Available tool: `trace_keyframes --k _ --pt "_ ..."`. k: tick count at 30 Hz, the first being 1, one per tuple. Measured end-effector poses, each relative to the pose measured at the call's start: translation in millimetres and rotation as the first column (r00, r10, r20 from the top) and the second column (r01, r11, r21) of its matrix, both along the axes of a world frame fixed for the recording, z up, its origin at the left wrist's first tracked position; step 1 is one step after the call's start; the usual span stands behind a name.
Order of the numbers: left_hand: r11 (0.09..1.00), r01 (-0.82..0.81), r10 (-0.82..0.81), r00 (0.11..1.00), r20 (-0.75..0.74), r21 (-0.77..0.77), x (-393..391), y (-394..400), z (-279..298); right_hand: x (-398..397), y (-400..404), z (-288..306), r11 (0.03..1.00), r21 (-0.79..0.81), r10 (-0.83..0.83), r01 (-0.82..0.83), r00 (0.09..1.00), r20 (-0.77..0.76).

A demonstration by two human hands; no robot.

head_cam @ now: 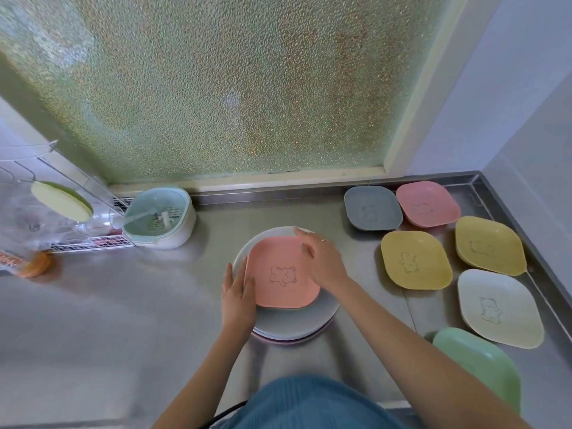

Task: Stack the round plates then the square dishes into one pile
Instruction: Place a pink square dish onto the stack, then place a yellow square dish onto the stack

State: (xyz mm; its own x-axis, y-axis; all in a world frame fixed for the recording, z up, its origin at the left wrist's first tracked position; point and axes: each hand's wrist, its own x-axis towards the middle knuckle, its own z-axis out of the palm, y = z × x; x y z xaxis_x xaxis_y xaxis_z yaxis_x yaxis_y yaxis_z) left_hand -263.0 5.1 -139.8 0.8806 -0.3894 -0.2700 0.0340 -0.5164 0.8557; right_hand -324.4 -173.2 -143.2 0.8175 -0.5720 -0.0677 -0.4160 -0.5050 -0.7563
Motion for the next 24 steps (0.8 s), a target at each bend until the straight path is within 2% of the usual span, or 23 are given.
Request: trace_keyframes --k 2,3,5,6,8,9,11,13,19,24 --pt "1.000 -0.004 0.004 1.000 -0.025 -0.015 1 0 1 -12 -4 0 1.000 0.012 -0.027 0.026 0.998 0.057" --pt "1.000 -0.003 0.003 0.999 -0.033 -0.026 1 1 2 -21 -9 1 0.996 0.007 -0.090 0.089 0.991 0.104" --pt "0.999 -0.007 0.006 0.999 -0.041 -0.046 1 0 2 -46 -23 1 0.956 -0.026 -0.284 0.292 0.944 0.167" --pt "0.999 -0.015 0.013 0.999 -0.046 -0.052 1 -1 2 -60 -33 -2 0.913 -0.077 -0.388 0.402 0.910 0.145" --pt "0.998 -0.033 0.031 0.999 -0.043 -0.050 -2 -2 1 -89 -50 -10 0.829 -0.213 -0.539 0.518 0.840 -0.055" --pt "0.998 -0.040 0.039 0.999 -0.036 -0.045 -3 -3 0 -101 -55 -14 0.823 -0.258 -0.558 0.506 0.805 -0.199" --pt "0.998 -0.053 0.052 0.998 -0.026 -0.033 -4 -3 -1 -121 -59 -23 0.866 -0.310 -0.495 0.392 0.755 -0.430" --pt "0.998 -0.050 0.049 0.999 -0.022 -0.026 -5 -3 -1 -135 -56 -31 0.881 -0.390 -0.446 0.270 0.750 -0.488" --pt "0.999 -0.040 0.040 0.999 -0.007 -0.021 -3 -2 0 -144 -47 -44 0.817 -0.483 -0.508 0.315 0.789 -0.346" --pt "0.999 -0.042 0.042 0.999 0.001 -0.005 -4 -3 1 -141 -37 -33 0.760 -0.480 -0.542 0.437 0.834 -0.099"
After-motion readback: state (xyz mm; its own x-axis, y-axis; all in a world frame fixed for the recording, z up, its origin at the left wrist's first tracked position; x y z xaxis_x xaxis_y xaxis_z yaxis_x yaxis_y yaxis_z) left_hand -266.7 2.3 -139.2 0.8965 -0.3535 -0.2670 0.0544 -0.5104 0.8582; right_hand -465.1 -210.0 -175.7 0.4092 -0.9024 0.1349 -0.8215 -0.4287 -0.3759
